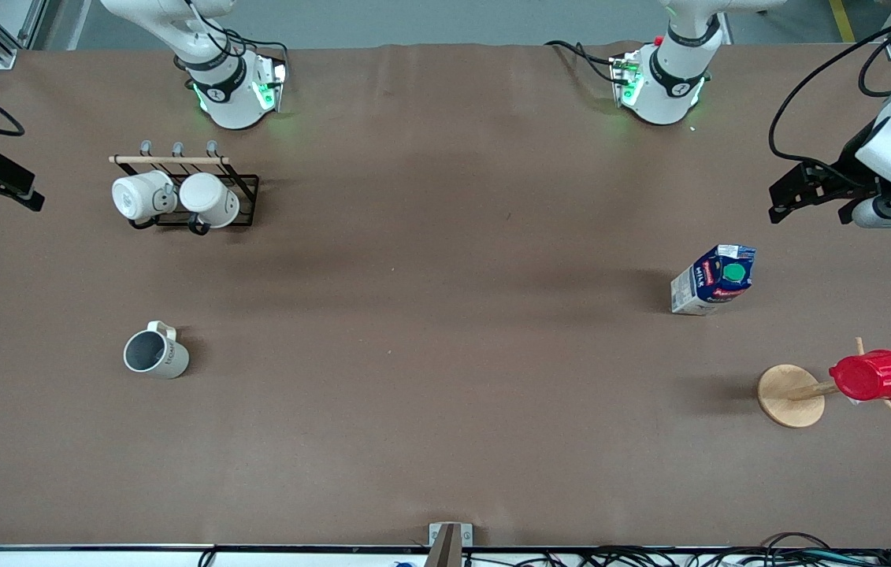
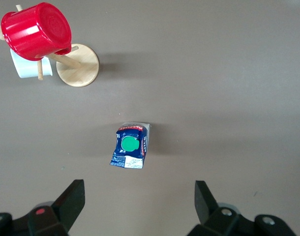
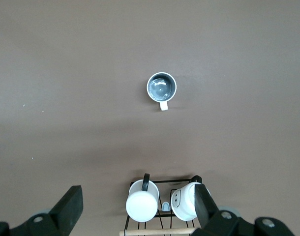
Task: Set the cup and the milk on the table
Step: 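Reach the left gripper to the milk carton while the right gripper starts moving, then grasp the milk carton with the left gripper while the right gripper grasps the mug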
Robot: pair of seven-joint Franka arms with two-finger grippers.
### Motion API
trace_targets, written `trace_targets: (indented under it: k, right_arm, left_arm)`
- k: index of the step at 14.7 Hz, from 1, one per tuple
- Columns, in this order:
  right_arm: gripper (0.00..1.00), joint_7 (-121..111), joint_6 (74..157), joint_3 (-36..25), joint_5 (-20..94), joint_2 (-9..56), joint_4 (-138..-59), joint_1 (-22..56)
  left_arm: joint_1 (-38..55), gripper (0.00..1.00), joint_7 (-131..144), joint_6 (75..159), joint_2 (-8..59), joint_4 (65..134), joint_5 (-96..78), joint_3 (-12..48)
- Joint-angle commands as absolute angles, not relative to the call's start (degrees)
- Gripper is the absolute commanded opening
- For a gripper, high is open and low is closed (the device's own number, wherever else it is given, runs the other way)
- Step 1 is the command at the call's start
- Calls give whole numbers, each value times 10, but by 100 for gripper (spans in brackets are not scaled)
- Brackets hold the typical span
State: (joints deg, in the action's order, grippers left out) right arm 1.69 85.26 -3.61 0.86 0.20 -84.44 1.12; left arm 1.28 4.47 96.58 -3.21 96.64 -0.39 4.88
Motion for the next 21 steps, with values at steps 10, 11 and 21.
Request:
trace_targets:
  k: [10,11,21]
  right_arm:
    - [100,11,851,-28,1,3,-839,2]
    - [100,8,853,-28,0,10,-839,-1]
    - [100,-117,1082,-29,-4,217,-871,-67]
  left_arm:
    - [10,100,49,965,0,961,13,48]
    - [10,100,44,965,12,959,15,48]
    - [-11,100,42,1099,67,1054,22,49]
